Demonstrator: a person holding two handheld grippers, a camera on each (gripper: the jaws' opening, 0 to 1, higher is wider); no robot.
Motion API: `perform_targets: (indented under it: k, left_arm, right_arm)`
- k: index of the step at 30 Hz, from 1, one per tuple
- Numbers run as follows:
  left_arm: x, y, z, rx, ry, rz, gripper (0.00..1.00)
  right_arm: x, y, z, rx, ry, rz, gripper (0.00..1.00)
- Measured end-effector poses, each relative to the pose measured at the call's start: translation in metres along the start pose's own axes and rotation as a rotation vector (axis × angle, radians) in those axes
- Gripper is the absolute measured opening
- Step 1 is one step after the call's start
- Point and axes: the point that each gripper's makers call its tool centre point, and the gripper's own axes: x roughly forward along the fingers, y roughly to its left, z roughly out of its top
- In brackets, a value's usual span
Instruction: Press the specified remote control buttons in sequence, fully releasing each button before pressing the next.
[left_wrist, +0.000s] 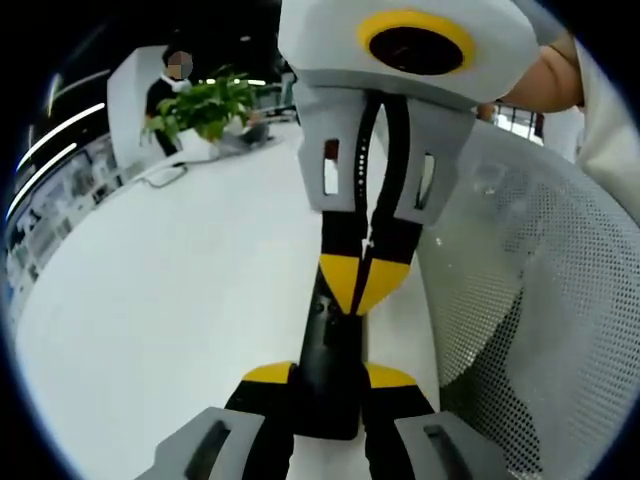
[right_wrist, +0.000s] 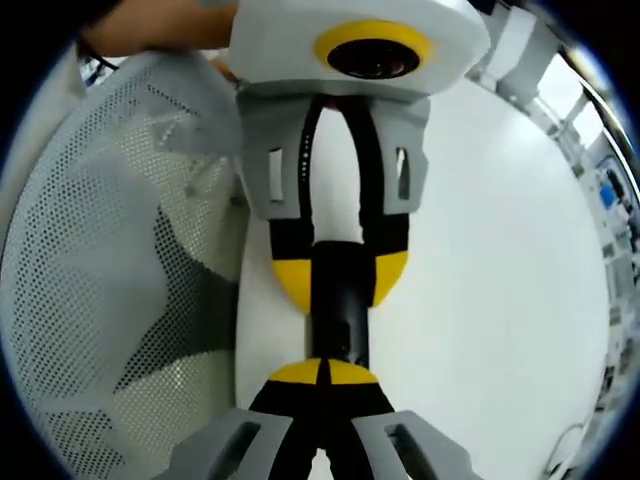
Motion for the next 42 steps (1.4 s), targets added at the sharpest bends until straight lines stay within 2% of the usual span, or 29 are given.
perform_targets:
  k: [13, 25, 35, 42]
  left_arm:
    - [0.000, 0.001, 0.000, -0.001, -0.001, 0.004, 0.24]
    - [0.000, 0.003, 0.000, -0.002, -0.005, 0.007, 0.24]
    - [0.001, 0.003, 0.000, -0.002, -0.008, 0.005, 0.24]
    - [0.000, 0.002, 0.000, -0.002, -0.011, 0.003, 0.24]
  right_arm:
    - [0.000, 0.000, 0.000, -0.042, -0.013, -0.062, 0.00]
    - [-0.008, -0.001, 0.001, 0.032, -0.057, -0.020, 0.00]
    - [-0.024, -0.016, 0.012, 0.026, -0.069, -0.036, 0.00]
    - [-0.024, -0.022, 0.014, 0.018, -0.068, -0.041, 0.00]
